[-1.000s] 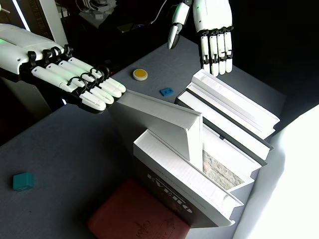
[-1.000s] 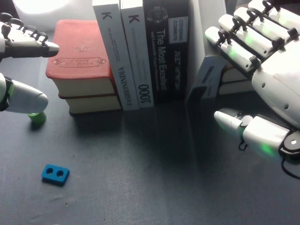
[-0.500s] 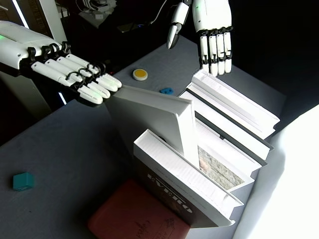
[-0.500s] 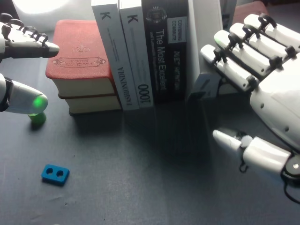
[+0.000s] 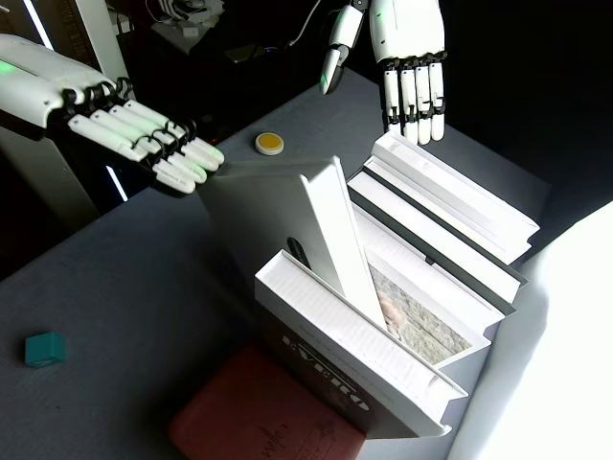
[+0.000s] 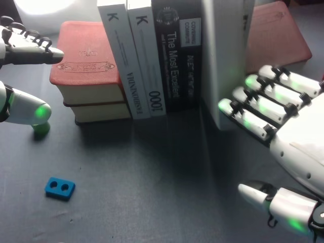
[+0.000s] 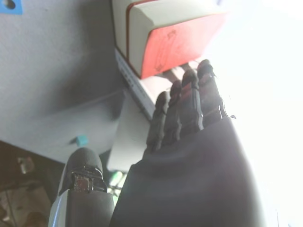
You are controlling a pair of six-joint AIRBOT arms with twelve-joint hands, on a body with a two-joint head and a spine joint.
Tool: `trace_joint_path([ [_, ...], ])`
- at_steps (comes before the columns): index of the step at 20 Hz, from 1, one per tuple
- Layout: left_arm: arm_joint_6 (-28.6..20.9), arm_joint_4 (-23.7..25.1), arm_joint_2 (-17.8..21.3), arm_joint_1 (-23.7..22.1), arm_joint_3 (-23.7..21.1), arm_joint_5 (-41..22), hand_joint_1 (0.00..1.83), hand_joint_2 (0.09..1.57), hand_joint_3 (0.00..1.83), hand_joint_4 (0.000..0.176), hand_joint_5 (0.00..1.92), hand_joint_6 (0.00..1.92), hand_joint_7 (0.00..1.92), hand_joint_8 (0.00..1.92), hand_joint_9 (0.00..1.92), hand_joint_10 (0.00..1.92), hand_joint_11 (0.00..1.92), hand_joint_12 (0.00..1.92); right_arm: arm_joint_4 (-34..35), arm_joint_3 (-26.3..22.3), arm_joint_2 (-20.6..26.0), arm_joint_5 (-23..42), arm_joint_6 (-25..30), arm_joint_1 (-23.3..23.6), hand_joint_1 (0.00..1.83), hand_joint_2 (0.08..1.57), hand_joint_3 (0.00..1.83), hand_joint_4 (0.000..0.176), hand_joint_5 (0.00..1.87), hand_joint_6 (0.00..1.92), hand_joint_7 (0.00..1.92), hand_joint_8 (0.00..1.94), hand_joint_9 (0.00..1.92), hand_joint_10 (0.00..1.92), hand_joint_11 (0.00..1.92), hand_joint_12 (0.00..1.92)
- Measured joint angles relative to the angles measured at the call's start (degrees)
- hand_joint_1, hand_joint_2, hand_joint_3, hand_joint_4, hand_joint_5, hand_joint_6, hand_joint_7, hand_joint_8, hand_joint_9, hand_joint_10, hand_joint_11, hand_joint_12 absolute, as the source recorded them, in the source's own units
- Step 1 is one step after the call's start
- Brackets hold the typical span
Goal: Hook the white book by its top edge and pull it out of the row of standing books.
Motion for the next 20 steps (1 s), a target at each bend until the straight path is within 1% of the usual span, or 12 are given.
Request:
trace_joint_path([
  [6, 0.1, 0.0, 0.0, 0.0, 0.0, -0.1, 0.00, 1.18, 0.00, 0.000, 0.00, 0.00, 0.00, 0.00, 0.00, 0.00, 0.00, 0.00, -0.3, 0.0, 0.0, 0.4, -0.3, 0.0, 0.00, 1.28, 0.00, 0.000, 0.02, 0.01, 0.00, 0.00, 0.00, 0.00, 0.00, 0.00],
  [8, 0.1, 0.0, 0.0, 0.0, -0.1, -0.1, 0.00, 1.18, 0.00, 0.000, 0.00, 0.00, 0.00, 0.00, 0.00, 0.00, 0.00, 0.00, 0.1, 0.0, 0.2, 0.3, -0.7, -0.4, 0.00, 1.28, 0.00, 0.000, 0.04, 0.01, 0.03, 0.01, 0.01, 0.01, 0.00, 0.00],
  [11, 0.1, 0.0, 0.0, 0.0, -0.3, -0.3, 0.00, 1.19, 0.00, 0.000, 0.00, 0.00, 0.00, 0.00, 0.00, 0.00, 0.00, 0.00, 2.9, 0.1, 0.3, -1.4, -1.2, -1.4, 0.00, 1.28, 0.00, 0.000, 0.03, 0.01, 0.02, 0.00, 0.00, 0.00, 0.00, 0.00],
  [16, 0.1, 0.0, 0.1, 0.0, -0.3, -0.3, 0.00, 1.19, 0.00, 0.000, 0.00, 0.00, 0.00, 0.00, 0.00, 0.00, 0.00, 0.00, 2.6, 1.3, 0.2, -2.6, -1.2, -3.2, 0.00, 1.28, 0.00, 0.000, 0.03, 0.00, 0.01, 0.00, 0.00, 0.00, 0.00, 0.00],
  [20, 0.2, 0.0, 0.1, 0.0, -0.3, -0.3, 0.00, 1.19, 0.00, 0.000, 0.03, 0.01, 0.03, 0.01, 0.01, 0.00, 0.00, 0.00, 4.3, 2.8, 0.2, -4.7, -1.2, -3.2, 0.00, 1.28, 0.00, 0.000, 0.05, 0.01, 0.02, 0.01, 0.00, 0.00, 0.00, 0.00],
])
